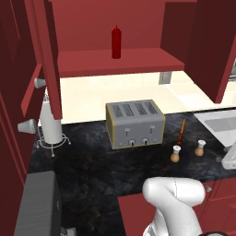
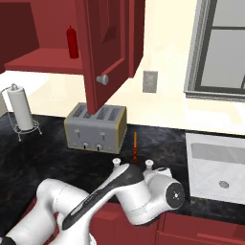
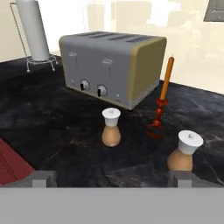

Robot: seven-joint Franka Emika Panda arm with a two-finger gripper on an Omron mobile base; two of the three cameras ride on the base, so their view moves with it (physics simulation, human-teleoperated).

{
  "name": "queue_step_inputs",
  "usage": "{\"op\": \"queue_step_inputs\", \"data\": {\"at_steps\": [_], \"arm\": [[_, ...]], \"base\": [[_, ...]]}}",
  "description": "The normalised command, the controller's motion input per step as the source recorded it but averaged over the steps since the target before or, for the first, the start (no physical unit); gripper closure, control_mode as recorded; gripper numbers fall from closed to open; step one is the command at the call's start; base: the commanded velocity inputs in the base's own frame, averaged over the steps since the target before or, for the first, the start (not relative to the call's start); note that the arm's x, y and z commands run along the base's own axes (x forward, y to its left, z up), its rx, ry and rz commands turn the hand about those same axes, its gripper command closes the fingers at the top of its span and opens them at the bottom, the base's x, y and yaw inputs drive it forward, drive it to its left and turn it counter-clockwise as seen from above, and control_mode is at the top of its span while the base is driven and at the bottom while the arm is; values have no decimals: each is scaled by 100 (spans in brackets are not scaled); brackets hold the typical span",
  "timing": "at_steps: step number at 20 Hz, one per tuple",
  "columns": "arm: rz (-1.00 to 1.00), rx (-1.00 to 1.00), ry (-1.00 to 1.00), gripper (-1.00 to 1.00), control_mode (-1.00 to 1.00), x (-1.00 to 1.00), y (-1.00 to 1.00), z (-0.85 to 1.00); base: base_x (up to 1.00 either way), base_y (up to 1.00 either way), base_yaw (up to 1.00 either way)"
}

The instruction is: There are various items on the counter. Only move the condiments/shakers into the cabinet.

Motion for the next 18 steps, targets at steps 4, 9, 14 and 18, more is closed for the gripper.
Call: {"op": "queue_step_inputs", "data": {"at_steps": [4, 9, 14, 18], "arm": [[7, 2, -24, -100, -100, -25, 34, 0], [3, 4, -19, -100, -100, -31, 53, -4], [0, 8, -18, -100, -100, -10, 62, -2], [0, 0, -7, -100, -100, 0, 41, 0]], "base": [[0, 0, 0], [0, 0, 0], [0, 0, 0], [0, 0, 0]]}}
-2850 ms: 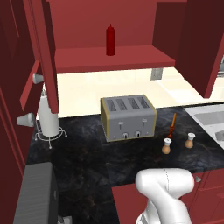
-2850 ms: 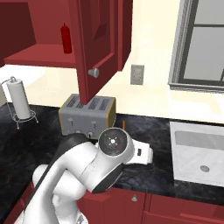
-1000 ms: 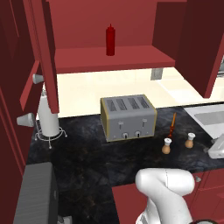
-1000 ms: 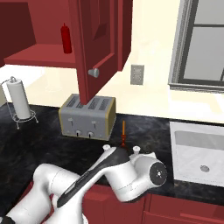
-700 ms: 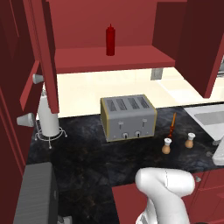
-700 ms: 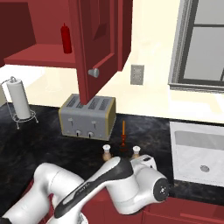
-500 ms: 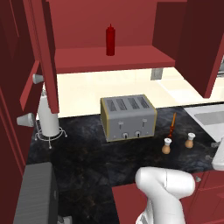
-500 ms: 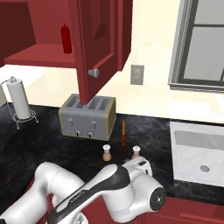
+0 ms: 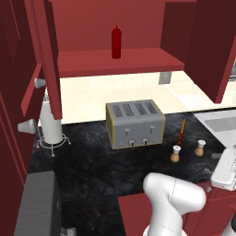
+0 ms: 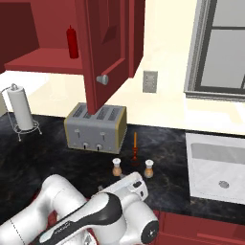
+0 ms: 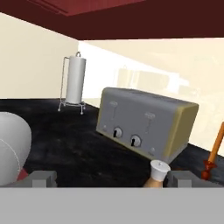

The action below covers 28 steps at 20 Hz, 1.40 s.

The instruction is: There are various items on the counter. Only move the condiments/shakers into the cabinet.

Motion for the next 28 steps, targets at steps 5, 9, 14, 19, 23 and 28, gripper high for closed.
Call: {"op": "queue_step_inputs", "data": {"at_steps": [5, 9, 14, 19, 23, 28], "arm": [[-2, 1, 8, -100, -100, 38, 22, 2], [-5, 5, 43, -100, -100, 65, 4, 23], [-7, 3, 50, -100, -100, 60, 1, 10], [-11, 0, 42, -100, -100, 48, 0, 0], [-15, 0, 36, -100, -100, 34, 0, 0], [-3, 0, 8, -100, -100, 3, 0, 0]], "base": [[0, 0, 0], [0, 0, 0], [0, 0, 0], [0, 0, 0], [0, 0, 0], [0, 0, 0]]}}
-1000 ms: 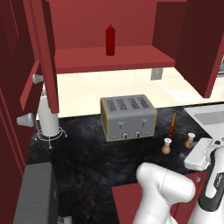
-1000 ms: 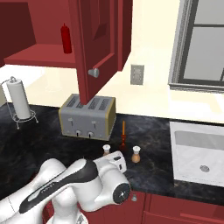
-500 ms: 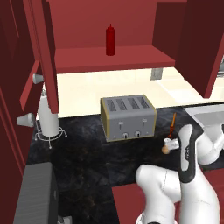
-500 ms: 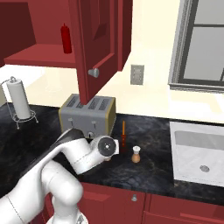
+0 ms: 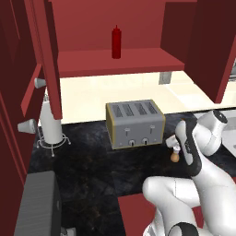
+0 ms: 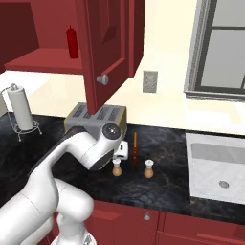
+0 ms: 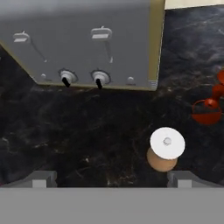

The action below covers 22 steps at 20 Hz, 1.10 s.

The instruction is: There are various items on the counter. Only move the condiments/shakers into the cabinet.

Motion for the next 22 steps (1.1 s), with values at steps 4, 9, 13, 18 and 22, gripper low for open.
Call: {"op": "queue_step_inputs", "data": {"at_steps": [4, 9, 13, 18, 22], "arm": [[-2, -8, 0, -100, -100, 0, -6, -27], [-15, -12, 0, -100, -100, 2, -14, -40], [0, 0, 0, -100, -100, 0, 0, 0], [0, 0, 0, -100, -100, 20, 0, 0], [-3, 0, 1, -100, -100, 34, -4, 0]], "base": [[0, 0, 0], [0, 0, 0], [0, 0, 0], [0, 0, 0], [0, 0, 0]]}}
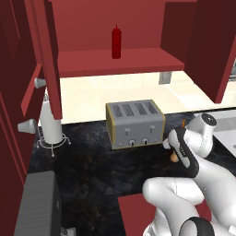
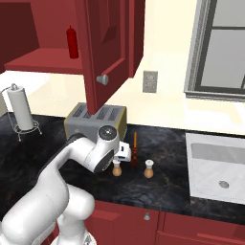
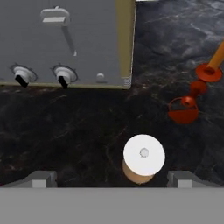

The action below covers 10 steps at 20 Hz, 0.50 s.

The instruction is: There are various items on the counter. Only move the condiments/shakers into the cabinet.

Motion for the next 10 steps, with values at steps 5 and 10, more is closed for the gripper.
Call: {"op": "queue_step_inputs", "data": {"at_steps": [5, 10], "arm": [[-10, 0, 0, -100, -100, 18, -21, 0], [-13, 0, 0, -100, -100, 1, -12, -5]], "base": [[0, 0, 0], [0, 0, 0]]}}
